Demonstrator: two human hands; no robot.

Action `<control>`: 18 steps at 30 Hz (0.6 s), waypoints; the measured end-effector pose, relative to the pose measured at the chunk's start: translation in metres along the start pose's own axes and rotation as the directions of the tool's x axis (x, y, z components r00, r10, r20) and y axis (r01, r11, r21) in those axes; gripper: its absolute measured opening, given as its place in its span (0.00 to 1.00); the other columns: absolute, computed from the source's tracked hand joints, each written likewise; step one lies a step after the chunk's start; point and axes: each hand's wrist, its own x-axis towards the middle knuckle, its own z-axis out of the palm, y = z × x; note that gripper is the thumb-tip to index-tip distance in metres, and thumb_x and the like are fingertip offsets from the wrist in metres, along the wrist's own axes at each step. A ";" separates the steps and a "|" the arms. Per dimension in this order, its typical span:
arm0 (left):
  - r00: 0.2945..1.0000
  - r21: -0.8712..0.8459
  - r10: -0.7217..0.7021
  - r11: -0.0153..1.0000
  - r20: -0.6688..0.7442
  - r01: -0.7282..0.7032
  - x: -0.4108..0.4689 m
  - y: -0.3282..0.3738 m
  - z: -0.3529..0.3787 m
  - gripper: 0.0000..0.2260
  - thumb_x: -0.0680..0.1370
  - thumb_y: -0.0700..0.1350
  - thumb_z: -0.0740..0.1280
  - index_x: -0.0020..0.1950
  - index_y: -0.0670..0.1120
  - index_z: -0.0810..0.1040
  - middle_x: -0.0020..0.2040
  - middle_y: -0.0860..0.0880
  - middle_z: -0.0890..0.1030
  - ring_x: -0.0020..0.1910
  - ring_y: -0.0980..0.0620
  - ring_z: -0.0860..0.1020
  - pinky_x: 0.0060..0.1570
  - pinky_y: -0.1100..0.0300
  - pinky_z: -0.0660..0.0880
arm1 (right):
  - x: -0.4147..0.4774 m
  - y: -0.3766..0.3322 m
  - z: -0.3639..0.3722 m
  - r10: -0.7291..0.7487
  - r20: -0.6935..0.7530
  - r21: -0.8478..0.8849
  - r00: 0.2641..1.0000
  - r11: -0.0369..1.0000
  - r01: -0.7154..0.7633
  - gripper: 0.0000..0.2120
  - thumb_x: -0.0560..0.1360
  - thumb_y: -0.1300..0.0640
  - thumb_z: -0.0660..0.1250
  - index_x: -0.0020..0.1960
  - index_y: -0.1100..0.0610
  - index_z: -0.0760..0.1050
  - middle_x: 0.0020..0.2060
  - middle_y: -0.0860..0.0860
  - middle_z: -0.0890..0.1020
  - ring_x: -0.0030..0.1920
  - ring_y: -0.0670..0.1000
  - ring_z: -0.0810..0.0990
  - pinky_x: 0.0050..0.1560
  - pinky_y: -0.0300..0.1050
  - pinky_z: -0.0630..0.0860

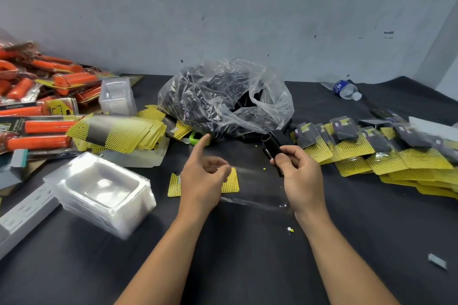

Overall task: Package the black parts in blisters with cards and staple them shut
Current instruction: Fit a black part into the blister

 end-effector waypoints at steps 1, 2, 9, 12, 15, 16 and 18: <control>0.999 -0.100 -0.008 0.995 -0.052 0.003 0.002 0.001 0.000 0.35 0.75 0.35 0.75 0.76 0.60 0.67 0.41 0.54 0.86 0.37 0.54 0.84 0.42 0.60 0.81 | -0.001 -0.001 0.001 0.004 0.003 0.049 1.000 0.999 -0.005 0.07 0.76 0.48 0.66 0.49 0.37 0.80 0.44 0.45 0.87 0.48 0.44 0.85 0.48 0.43 0.78; 0.995 -0.215 -0.029 0.977 -0.098 0.007 0.004 0.002 0.000 0.34 0.76 0.33 0.73 0.77 0.57 0.67 0.41 0.52 0.86 0.37 0.52 0.84 0.42 0.60 0.81 | -0.001 -0.002 0.001 0.006 0.002 0.091 1.000 0.996 -0.006 0.07 0.77 0.49 0.65 0.50 0.38 0.80 0.45 0.45 0.88 0.49 0.44 0.85 0.49 0.43 0.78; 0.953 -0.645 -0.284 0.749 -0.104 0.153 0.008 0.009 -0.009 0.15 0.80 0.30 0.68 0.61 0.45 0.80 0.43 0.46 0.83 0.39 0.50 0.86 0.37 0.60 0.82 | 0.001 0.000 0.003 0.183 0.114 0.287 0.976 0.935 -0.209 0.07 0.81 0.66 0.68 0.52 0.56 0.81 0.40 0.49 0.86 0.44 0.48 0.83 0.38 0.46 0.83; 0.948 -0.605 -0.318 0.757 -0.011 0.247 0.007 0.013 -0.012 0.11 0.76 0.29 0.67 0.50 0.41 0.85 0.38 0.43 0.81 0.33 0.49 0.82 0.32 0.61 0.80 | 0.001 -0.001 0.001 0.117 0.064 0.266 0.991 0.955 -0.130 0.10 0.79 0.70 0.68 0.52 0.57 0.82 0.44 0.52 0.87 0.44 0.50 0.84 0.40 0.46 0.84; 0.961 -0.374 -0.264 0.886 0.080 0.275 0.001 0.012 -0.008 0.07 0.72 0.37 0.69 0.40 0.42 0.87 0.32 0.44 0.77 0.28 0.50 0.74 0.26 0.61 0.70 | 0.001 0.000 -0.003 -0.111 0.082 0.015 0.990 0.994 0.110 0.14 0.77 0.69 0.71 0.53 0.50 0.82 0.46 0.46 0.86 0.47 0.48 0.86 0.48 0.47 0.83; 0.966 -0.291 -0.234 0.922 0.109 0.256 0.000 0.011 -0.006 0.06 0.73 0.39 0.71 0.39 0.43 0.87 0.31 0.46 0.76 0.29 0.51 0.72 0.28 0.61 0.69 | 0.000 -0.001 -0.004 -0.170 0.123 -0.071 0.978 0.981 0.180 0.15 0.76 0.68 0.72 0.53 0.48 0.82 0.47 0.44 0.86 0.50 0.47 0.86 0.52 0.45 0.82; 0.965 -0.217 -0.199 0.948 0.168 0.233 -0.002 0.011 -0.003 0.06 0.72 0.47 0.73 0.41 0.46 0.89 0.33 0.48 0.78 0.32 0.52 0.73 0.32 0.60 0.71 | 0.002 -0.004 -0.006 -0.220 0.185 -0.119 0.958 0.962 0.244 0.17 0.74 0.67 0.73 0.54 0.47 0.82 0.48 0.43 0.86 0.54 0.47 0.85 0.55 0.41 0.80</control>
